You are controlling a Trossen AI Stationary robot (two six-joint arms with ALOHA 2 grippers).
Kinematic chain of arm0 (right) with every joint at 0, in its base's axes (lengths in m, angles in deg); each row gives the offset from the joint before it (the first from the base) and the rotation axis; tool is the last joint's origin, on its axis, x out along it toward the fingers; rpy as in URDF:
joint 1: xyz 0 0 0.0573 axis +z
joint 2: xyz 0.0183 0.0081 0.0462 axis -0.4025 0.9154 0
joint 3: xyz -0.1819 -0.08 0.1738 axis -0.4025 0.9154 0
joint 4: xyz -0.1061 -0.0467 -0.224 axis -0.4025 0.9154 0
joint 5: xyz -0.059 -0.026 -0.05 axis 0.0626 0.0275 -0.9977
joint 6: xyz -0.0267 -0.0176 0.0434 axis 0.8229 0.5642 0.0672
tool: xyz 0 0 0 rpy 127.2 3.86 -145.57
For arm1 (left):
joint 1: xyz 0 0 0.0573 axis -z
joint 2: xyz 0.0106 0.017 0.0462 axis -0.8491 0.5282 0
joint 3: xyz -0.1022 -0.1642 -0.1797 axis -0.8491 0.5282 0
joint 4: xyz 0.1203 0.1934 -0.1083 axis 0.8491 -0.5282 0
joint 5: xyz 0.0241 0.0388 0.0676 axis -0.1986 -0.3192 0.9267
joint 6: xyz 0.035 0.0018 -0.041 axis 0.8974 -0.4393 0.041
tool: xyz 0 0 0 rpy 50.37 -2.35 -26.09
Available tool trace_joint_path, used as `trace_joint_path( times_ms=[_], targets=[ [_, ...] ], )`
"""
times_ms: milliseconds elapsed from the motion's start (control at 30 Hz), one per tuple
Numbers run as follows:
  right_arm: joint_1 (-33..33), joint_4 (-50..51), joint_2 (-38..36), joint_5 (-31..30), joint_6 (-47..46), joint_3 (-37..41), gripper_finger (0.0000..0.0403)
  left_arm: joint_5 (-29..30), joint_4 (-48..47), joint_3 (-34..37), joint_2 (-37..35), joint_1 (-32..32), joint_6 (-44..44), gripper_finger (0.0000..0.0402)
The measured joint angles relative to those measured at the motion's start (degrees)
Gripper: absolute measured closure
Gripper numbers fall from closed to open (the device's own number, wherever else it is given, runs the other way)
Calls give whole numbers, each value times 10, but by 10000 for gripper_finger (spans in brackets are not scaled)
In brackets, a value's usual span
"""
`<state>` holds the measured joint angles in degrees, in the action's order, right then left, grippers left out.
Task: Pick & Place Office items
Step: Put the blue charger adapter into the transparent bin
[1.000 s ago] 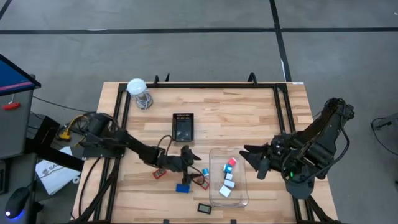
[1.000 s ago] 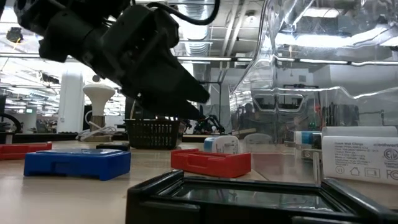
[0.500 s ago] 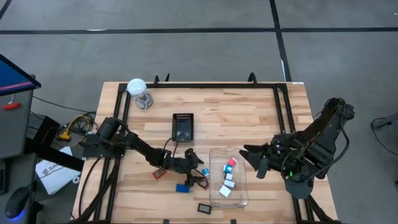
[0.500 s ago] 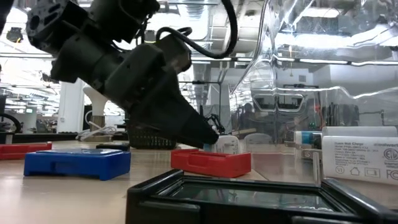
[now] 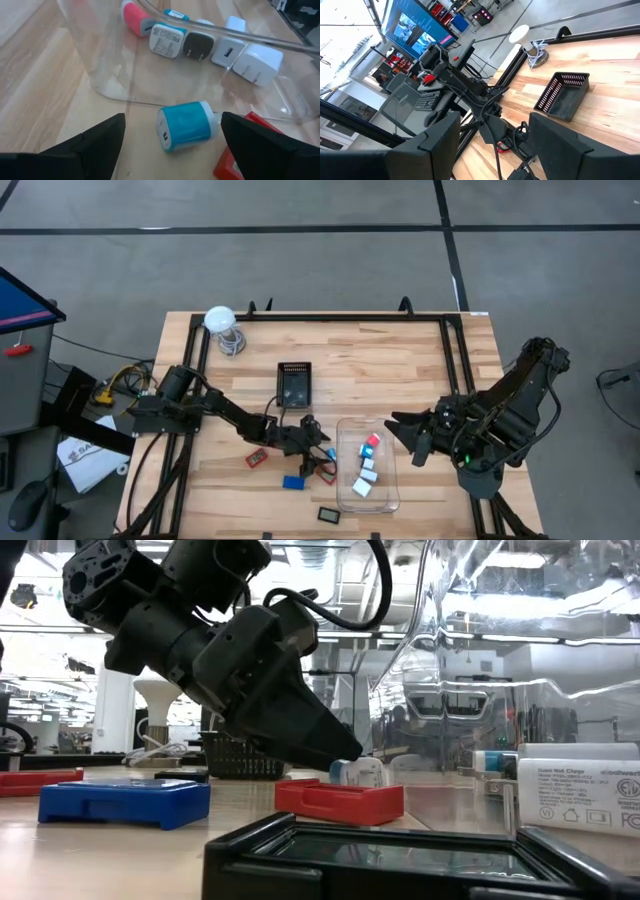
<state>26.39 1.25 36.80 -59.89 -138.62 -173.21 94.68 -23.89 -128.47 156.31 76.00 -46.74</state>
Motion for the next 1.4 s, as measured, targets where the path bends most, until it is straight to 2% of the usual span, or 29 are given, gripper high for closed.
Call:
trace_joint_path(
  times_ms=[300,433,833,1233,1400],
  targets=[
    [0,0,0,0,0,0,175,12,-21,1,6,-11,-32,76],
    [0,-1,0,0,0,0,175,16,10,0,6,-13,-29,76],
    [0,-1,0,0,0,0,175,7,14,0,9,-13,-25,77],
    [0,-12,0,0,0,0,175,2,26,-48,61,-15,-25,106],
    [1,-19,0,0,0,0,175,2,22,-59,68,-15,-41,142]
  ],
)
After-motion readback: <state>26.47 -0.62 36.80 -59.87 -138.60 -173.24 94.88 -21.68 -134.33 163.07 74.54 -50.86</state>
